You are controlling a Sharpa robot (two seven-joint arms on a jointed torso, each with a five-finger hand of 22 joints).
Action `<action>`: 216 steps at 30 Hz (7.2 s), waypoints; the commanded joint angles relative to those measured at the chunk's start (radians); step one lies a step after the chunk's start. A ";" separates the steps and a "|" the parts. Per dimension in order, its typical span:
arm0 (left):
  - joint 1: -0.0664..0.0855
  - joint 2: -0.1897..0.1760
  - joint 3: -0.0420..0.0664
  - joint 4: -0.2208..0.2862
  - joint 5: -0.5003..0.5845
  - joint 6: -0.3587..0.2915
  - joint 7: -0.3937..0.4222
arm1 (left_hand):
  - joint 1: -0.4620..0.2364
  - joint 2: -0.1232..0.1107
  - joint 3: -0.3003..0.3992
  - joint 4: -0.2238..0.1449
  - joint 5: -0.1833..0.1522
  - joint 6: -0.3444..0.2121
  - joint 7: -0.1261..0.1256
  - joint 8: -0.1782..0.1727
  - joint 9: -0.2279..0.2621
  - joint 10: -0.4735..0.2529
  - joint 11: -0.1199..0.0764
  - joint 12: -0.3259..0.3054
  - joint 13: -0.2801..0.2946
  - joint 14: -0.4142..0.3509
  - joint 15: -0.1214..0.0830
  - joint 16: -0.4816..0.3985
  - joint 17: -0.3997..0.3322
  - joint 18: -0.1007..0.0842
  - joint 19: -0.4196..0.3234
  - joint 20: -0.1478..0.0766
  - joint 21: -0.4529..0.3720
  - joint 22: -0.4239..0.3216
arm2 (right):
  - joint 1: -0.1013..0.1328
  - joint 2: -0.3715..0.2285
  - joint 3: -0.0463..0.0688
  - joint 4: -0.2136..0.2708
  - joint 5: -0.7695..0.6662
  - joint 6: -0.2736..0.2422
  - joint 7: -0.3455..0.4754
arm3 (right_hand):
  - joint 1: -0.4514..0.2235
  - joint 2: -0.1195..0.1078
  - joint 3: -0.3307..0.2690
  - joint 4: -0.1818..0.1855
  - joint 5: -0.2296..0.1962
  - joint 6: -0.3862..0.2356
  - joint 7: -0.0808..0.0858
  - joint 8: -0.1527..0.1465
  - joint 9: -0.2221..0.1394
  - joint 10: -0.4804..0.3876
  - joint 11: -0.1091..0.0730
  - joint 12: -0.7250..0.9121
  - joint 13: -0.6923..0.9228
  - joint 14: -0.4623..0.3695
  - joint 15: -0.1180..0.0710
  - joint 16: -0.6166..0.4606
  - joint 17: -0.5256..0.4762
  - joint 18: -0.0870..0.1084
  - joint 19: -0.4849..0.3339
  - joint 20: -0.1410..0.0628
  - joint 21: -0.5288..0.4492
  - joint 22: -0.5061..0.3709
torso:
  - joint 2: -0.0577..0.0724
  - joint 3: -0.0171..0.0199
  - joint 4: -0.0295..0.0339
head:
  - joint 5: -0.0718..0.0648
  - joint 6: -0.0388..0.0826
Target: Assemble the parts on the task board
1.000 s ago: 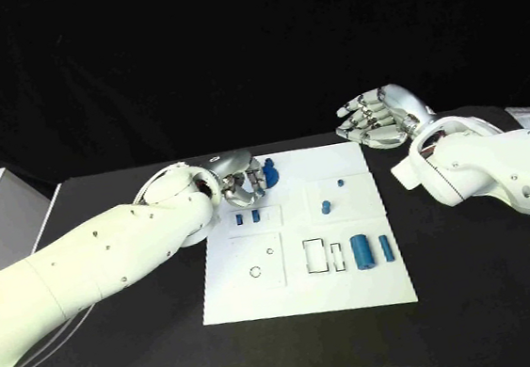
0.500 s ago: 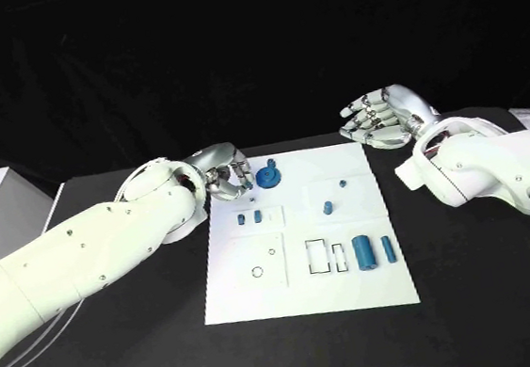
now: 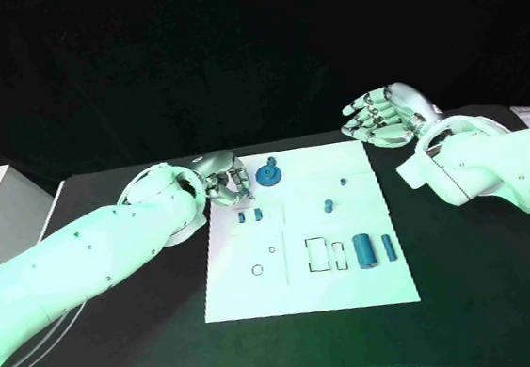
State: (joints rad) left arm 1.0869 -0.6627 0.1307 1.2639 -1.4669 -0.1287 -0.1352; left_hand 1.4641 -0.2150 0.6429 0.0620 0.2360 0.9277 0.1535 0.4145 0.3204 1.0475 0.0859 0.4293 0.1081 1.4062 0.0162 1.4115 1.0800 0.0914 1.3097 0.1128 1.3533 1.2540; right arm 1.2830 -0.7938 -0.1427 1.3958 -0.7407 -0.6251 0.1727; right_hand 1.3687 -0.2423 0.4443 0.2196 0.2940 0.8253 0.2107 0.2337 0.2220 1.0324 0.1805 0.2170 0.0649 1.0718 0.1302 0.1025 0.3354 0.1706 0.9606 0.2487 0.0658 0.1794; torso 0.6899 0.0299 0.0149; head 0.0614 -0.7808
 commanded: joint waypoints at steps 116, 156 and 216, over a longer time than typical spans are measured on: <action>-0.007 0.037 -0.033 -0.032 -0.033 0.037 -0.017 | -0.034 0.005 -0.037 -0.039 -0.011 -0.015 -0.008 -0.046 0.010 -0.015 -0.008 0.038 0.051 -0.020 -0.008 -0.009 -0.032 0.000 -0.017 -0.005 -0.014 -0.021 | 0.000 0.001 0.001 -0.001 -0.003 0.011 0.006 | 0.000 0.005 -0.003 -0.006 0.006 0.008 0.034 -0.005 -0.003 -0.006 -0.002 0.000 -0.001 0.003 0.005 -0.008 -0.009 0.014 -0.002 0.000 -0.001 -0.017 | 0.000 -0.0004 -0.0005 | -0.008 -0.011; -0.007 0.007 -0.013 -0.018 -0.023 -0.022 -0.017 | -0.043 -0.005 -0.025 -0.053 -0.009 -0.135 -0.012 -0.119 -0.010 -0.076 -0.003 0.097 0.091 -0.035 -0.004 -0.015 -0.068 0.005 -0.031 -0.001 -0.027 -0.037 | 0.000 -0.002 0.001 -0.016 -0.022 0.042 -0.006 | 0.019 0.003 0.007 -0.026 -0.013 0.024 0.027 -0.001 -0.003 0.001 -0.008 0.004 -0.001 0.013 0.001 -0.008 -0.016 0.015 0.000 -0.001 0.002 -0.035 | -0.001 -0.0007 0.0000 | -0.010 -0.005; -0.095 -0.238 0.115 0.211 1.255 0.063 0.414 | -0.098 -0.001 -0.144 0.028 -0.024 -0.016 0.029 -0.112 -0.003 0.030 0.034 -0.149 -0.029 -0.393 0.037 -0.559 -0.668 0.090 -0.378 0.038 -0.661 -0.626 | -0.059 0.101 -0.007 -0.072 -0.904 0.322 -0.341 | -0.023 -0.034 0.122 -0.143 -0.070 0.203 -0.058 -0.040 0.020 0.183 -0.097 -0.151 0.007 0.444 -0.137 1.126 0.818 -0.075 0.462 -0.161 1.066 0.896 | 0.002 -0.0021 0.0017 | -0.101 0.025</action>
State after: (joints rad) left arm 0.9924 -0.9023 0.2449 1.4705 -0.2327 -0.0797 0.2543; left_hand 1.3558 -0.2130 0.5062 0.0909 0.2148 0.9148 0.1769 0.3073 0.3191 1.0777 0.1166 0.2845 0.0806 1.0096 0.0521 0.8587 0.4128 0.1780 0.9245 0.1525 0.6978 0.6284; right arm 1.2259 -0.6944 -0.1489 1.3203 -1.6203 -0.3181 -0.1613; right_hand 1.3501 -0.2765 0.5609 0.0760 0.2190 1.0283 0.1469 0.1988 0.2412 1.2198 0.0787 0.0672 0.0710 1.4684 -0.0128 1.2257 1.1528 0.1080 1.4166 0.0860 1.1288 1.0742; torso 0.6907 0.0277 0.0164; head -0.0413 -0.7522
